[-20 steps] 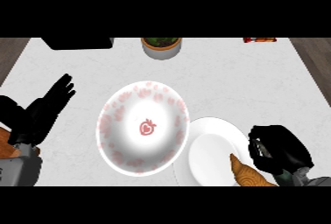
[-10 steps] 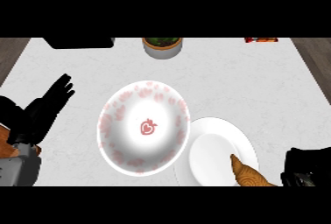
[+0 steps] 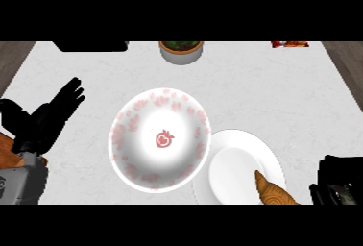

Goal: Pick the eggplant from the plate and place it in the bowl

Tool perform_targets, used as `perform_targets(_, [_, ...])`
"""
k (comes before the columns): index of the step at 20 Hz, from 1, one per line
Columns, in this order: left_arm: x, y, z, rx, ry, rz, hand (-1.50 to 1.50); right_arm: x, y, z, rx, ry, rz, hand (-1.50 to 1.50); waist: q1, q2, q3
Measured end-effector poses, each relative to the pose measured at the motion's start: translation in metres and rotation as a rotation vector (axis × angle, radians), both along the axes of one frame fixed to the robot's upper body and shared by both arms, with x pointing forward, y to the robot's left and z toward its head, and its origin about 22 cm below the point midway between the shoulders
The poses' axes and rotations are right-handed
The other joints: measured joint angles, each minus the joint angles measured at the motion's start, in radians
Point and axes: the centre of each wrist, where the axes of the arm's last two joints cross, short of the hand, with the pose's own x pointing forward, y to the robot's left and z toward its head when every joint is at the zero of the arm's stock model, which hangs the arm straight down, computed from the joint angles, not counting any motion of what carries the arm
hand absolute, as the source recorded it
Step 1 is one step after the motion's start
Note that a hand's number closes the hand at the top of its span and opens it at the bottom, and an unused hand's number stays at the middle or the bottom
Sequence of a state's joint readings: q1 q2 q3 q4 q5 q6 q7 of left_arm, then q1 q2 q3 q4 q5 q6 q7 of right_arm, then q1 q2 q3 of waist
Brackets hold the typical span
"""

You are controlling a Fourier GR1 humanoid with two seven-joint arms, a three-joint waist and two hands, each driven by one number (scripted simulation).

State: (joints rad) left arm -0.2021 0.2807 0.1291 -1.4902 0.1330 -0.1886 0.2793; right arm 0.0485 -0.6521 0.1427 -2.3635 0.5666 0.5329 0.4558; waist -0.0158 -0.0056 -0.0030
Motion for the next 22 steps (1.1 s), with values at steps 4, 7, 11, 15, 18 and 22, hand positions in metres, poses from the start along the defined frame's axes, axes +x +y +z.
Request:
perform_targets(4, [-0.001,-0.004,-0.002,0.006,-0.002,-0.010,0.00,0.006,0.020,0.005,0.075,-0.003,0.012,1.50,0.008,0.000,-0.001])
perform_targets(7, [0.000,-0.004,0.003,0.005,-0.004,-0.016,0.00,0.010,0.039,0.012,0.131,-0.011,0.019,1.50,0.015,0.000,-0.001])
perform_targets(11, [0.001,-0.011,0.003,0.005,-0.003,-0.025,0.00,0.014,0.072,0.029,0.201,-0.041,0.052,1.50,0.024,0.000,-0.002])
perform_targets(15, [0.003,-0.015,0.004,0.006,-0.008,-0.028,0.00,0.017,0.113,0.048,0.295,-0.092,0.131,1.50,0.026,0.000,-0.001])
perform_targets(18, [0.005,-0.013,0.005,-0.002,-0.007,-0.032,0.00,0.025,0.142,0.060,0.329,-0.114,0.158,1.50,0.025,0.002,0.000])
perform_targets(22, [0.012,-0.011,0.012,-0.007,-0.006,-0.027,0.00,0.042,0.172,0.072,0.328,-0.126,0.157,1.50,0.024,0.003,0.001])
